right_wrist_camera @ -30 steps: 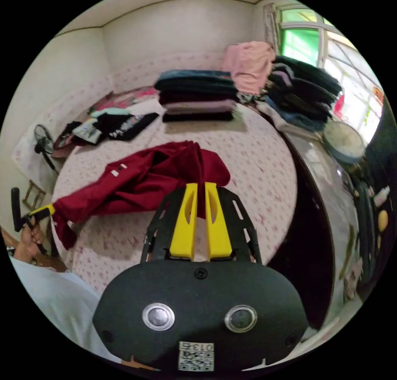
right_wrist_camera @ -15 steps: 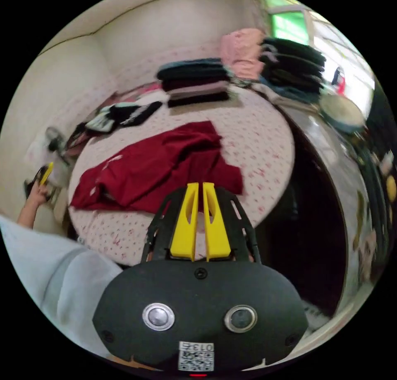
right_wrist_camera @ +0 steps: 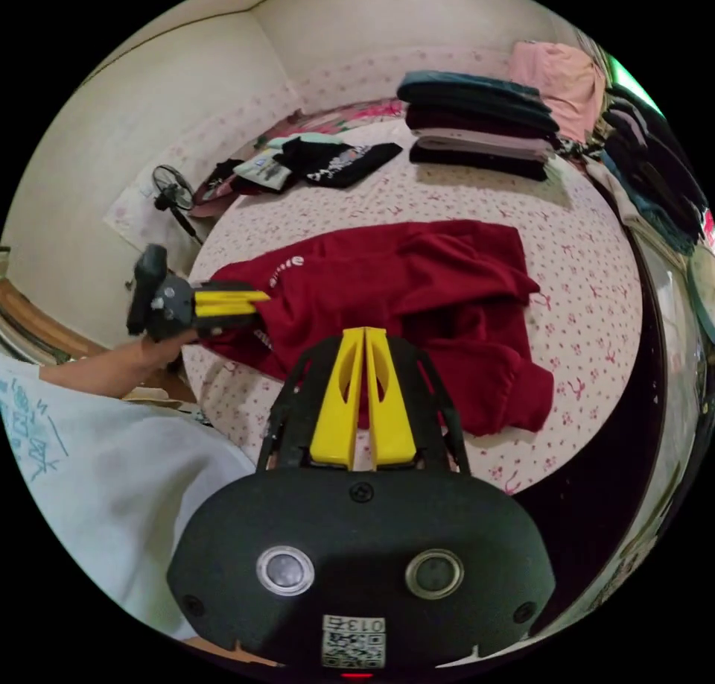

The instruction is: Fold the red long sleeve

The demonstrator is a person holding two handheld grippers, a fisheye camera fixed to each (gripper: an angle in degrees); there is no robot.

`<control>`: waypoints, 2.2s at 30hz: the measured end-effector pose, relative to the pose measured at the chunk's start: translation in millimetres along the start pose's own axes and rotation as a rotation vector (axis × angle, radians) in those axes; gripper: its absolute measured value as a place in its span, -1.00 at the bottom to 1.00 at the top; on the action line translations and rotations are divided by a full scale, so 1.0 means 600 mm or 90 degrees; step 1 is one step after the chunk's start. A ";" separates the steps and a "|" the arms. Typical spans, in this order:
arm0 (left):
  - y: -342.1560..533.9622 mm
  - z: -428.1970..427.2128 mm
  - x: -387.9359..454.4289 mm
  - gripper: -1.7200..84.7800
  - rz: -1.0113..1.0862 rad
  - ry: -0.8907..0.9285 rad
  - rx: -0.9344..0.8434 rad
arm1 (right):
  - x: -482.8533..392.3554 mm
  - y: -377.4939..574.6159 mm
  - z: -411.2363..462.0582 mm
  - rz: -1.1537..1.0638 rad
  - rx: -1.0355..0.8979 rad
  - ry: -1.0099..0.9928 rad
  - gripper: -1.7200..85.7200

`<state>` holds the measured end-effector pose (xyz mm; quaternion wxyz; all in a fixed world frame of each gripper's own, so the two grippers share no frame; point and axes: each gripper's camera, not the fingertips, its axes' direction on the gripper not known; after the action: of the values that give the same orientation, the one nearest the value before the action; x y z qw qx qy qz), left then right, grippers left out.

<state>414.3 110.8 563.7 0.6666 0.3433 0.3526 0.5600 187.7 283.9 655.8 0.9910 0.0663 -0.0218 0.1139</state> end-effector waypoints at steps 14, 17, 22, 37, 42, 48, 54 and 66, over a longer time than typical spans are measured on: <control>0.209 -0.077 -0.490 -0.67 -0.721 0.238 0.361 | 0.062 0.047 0.003 0.097 -0.009 0.082 -0.83; 0.221 -0.058 -0.415 -0.67 -0.664 0.222 0.348 | 0.066 0.040 0.001 0.097 0.004 0.092 -0.79; 0.138 -0.016 -0.227 -0.64 -0.338 0.251 0.205 | 0.077 0.015 0.006 0.111 0.024 0.136 -0.73; 0.140 -0.019 -0.101 -0.92 -0.042 0.280 0.125 | 0.063 0.036 -0.049 -0.049 0.017 -0.135 -0.94; 0.261 0.021 -0.078 -0.93 -0.066 0.329 -0.033 | 0.024 0.088 -0.007 -0.131 -0.182 -0.117 -0.95; 0.357 0.004 -0.095 -0.94 -0.102 0.400 -0.072 | 0.022 0.096 -0.026 -0.127 -0.204 -0.147 -0.95; 0.422 -0.114 -0.257 -0.91 -0.238 0.419 0.209 | 0.051 0.024 -0.115 -0.099 -0.025 -0.085 -0.87; 0.226 0.050 -0.346 -0.65 -0.400 0.114 0.052 | -0.076 -0.132 0.064 -0.205 -0.028 0.130 -0.64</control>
<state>345.9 -77.5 712.5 0.7588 0.1937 0.5207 0.3398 160.2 192.1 681.2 0.9947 0.0355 0.0875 -0.0404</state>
